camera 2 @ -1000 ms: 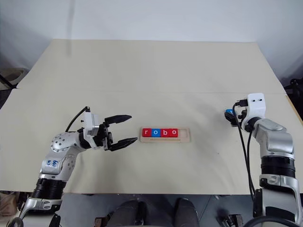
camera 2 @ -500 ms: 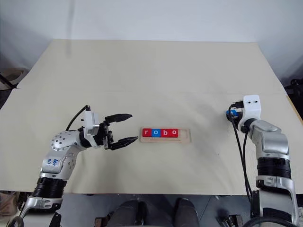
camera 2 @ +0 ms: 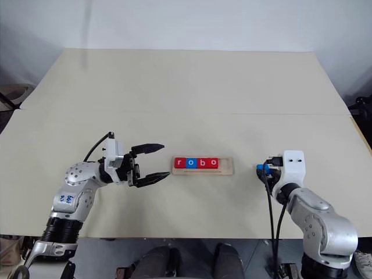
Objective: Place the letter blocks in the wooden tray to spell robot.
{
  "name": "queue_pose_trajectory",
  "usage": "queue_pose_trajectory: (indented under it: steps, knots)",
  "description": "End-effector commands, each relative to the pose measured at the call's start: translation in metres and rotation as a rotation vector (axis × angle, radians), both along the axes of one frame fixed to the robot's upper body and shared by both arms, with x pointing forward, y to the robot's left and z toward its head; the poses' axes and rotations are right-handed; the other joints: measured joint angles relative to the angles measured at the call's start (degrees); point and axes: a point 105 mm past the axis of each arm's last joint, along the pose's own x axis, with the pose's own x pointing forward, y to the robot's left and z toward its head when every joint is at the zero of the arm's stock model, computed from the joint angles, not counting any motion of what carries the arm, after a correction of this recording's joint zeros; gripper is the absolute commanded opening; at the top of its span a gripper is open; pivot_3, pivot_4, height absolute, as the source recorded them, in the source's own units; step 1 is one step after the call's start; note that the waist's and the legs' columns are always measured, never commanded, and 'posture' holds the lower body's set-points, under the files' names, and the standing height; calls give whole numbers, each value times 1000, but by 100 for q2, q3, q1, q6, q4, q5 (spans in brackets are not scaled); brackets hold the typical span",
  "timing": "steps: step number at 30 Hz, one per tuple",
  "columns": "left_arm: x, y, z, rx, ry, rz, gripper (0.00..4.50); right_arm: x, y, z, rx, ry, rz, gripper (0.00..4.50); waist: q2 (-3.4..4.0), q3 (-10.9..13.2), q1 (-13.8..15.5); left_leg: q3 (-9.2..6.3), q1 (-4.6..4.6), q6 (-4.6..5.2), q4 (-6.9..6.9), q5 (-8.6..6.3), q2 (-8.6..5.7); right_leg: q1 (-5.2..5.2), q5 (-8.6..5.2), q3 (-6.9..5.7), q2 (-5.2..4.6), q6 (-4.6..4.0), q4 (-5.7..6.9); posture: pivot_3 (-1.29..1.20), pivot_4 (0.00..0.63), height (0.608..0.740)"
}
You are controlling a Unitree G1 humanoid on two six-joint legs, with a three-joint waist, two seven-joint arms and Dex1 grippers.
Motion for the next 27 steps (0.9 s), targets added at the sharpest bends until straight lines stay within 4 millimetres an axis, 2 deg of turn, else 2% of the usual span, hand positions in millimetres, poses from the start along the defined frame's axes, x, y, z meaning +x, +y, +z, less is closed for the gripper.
queue_pose_trajectory:
  steps: [1,4,6,7,12,16,19,23,27]
  knots:
    - [1,-2,8,-11,-24,-16,4500,1,3,12,-1,-55,2,2700,0,0,2,0,0,0,-1,0,1,0,0,-1,2,-1,0,0,150,740]
    - [2,-1,9,-11,-31,-8,4500,2,-1,18,-25,-57,40,3703,0,0,2,2,-2,0,-1,0,-2,-2,0,1,1,-1,-1,0,150,740]
    - [2,1,9,-9,-34,-1,4500,2,-3,27,-48,-70,126,4359,0,1,3,3,-2,1,-1,0,-3,-2,0,2,0,0,-2,0,150,740]
    - [1,2,9,-7,-34,3,4500,2,-5,31,-74,-70,179,4435,0,1,5,3,-3,2,-1,-1,-3,-2,0,3,0,0,-3,0,150,740]
    - [-1,7,8,-3,-38,17,4500,-5,-10,45,-253,-97,558,4435,-4,3,6,2,-1,5,-4,-3,-2,2,0,-1,1,0,-10,0,150,740]
    - [-6,9,9,3,-39,-5,4500,-6,-15,41,-350,-95,820,4435,-7,4,-1,6,6,5,-4,-3,-2,7,0,0,1,1,-13,0,150,740]
    - [-11,7,10,14,-42,-44,4500,7,-28,32,-435,-65,927,4435,-9,6,-1,7,7,5,0,-2,-2,9,1,0,1,2,-12,0,150,740]
    - [-15,2,11,28,-51,-75,4500,27,-39,22,-474,-24,984,4435,-10,7,-10,7,8,5,4,-2,0,11,1,-1,1,3,-10,0,150,740]
    - [-16,1,12,32,-60,-74,4500,42,-42,13,-510,15,1026,4435,-10,7,2,4,6,4,7,-1,0,12,1,-6,-1,3,-11,0,150,740]
